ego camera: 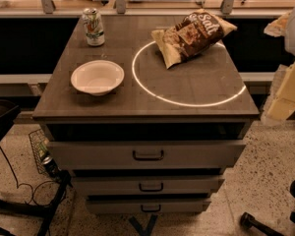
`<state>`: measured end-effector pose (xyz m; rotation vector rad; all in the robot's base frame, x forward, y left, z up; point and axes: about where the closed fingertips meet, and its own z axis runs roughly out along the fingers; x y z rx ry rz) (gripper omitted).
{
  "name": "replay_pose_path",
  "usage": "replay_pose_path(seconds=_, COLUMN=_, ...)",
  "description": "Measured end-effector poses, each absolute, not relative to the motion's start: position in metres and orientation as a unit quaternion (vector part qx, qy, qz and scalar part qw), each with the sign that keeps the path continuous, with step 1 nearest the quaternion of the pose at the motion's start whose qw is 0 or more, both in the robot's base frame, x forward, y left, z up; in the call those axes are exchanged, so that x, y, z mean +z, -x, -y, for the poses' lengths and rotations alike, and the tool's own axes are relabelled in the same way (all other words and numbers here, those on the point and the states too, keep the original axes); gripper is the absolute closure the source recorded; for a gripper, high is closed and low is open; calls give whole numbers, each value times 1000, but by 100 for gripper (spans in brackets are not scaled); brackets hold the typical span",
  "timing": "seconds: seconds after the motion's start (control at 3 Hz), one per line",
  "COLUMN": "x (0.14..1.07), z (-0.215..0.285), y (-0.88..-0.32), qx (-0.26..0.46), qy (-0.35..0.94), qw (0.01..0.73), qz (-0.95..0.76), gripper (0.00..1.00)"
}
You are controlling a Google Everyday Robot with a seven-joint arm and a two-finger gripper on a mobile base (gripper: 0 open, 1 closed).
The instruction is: Place brown chip bag into paper bowl
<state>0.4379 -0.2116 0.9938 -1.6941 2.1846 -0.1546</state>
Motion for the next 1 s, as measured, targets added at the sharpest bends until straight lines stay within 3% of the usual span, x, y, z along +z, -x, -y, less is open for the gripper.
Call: replay_pose_path(seconds=1.0, x=981, z=191, y=-476, qx=-106, qy=600, qw=247, qz=-753, gripper=0)
